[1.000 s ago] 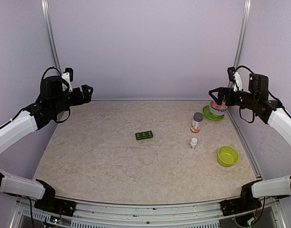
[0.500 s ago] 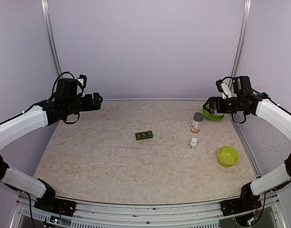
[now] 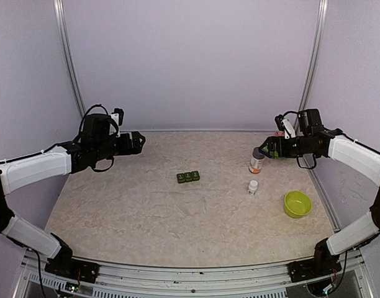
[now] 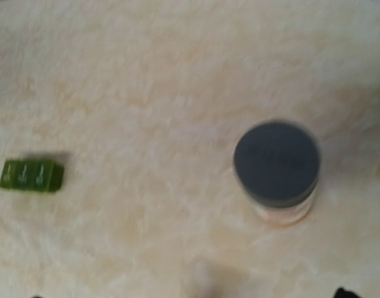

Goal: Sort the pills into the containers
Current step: Pick up the pill container from the center of the board, then open the lid of the pill container.

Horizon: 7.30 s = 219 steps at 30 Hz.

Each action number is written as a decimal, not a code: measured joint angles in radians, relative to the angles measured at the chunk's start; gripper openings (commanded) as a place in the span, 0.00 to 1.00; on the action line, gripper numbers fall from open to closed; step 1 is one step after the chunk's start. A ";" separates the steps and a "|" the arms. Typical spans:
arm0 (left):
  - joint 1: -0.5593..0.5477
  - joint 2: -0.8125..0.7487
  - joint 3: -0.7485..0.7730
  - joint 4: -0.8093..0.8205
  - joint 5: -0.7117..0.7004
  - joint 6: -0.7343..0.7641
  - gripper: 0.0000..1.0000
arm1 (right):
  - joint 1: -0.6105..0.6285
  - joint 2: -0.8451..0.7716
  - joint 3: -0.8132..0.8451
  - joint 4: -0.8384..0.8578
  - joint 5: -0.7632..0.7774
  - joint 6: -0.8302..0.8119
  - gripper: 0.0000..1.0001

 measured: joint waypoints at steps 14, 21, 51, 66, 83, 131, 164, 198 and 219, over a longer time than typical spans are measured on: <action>-0.129 0.122 0.000 0.027 0.026 0.157 0.99 | 0.180 0.064 -0.027 0.051 0.011 -0.087 0.97; -0.132 0.165 0.000 0.051 0.099 0.192 0.99 | 0.258 0.198 0.043 0.077 -0.042 -0.114 0.90; -0.132 0.147 -0.065 0.083 0.160 0.076 0.99 | 0.414 0.758 0.539 0.037 -0.192 -0.708 0.98; -0.100 0.069 -0.114 0.075 0.149 0.033 0.99 | 0.442 0.932 0.728 -0.020 -0.177 -0.968 0.96; -0.095 0.063 -0.119 0.068 0.170 0.017 0.99 | 0.443 1.034 0.825 -0.066 -0.192 -1.010 0.94; -0.100 0.063 -0.195 0.190 0.341 -0.111 0.99 | 0.459 0.715 0.488 0.085 -0.207 -0.845 0.36; -0.238 -0.071 -0.515 0.808 0.662 0.365 0.99 | 0.614 0.246 0.179 0.017 -0.182 -0.510 0.36; -0.354 0.073 -0.284 0.512 0.812 0.671 0.85 | 0.688 0.203 0.112 -0.021 -0.299 -0.507 0.36; -0.356 0.116 -0.234 0.430 0.833 0.695 0.59 | 0.698 0.203 0.112 -0.021 -0.301 -0.527 0.35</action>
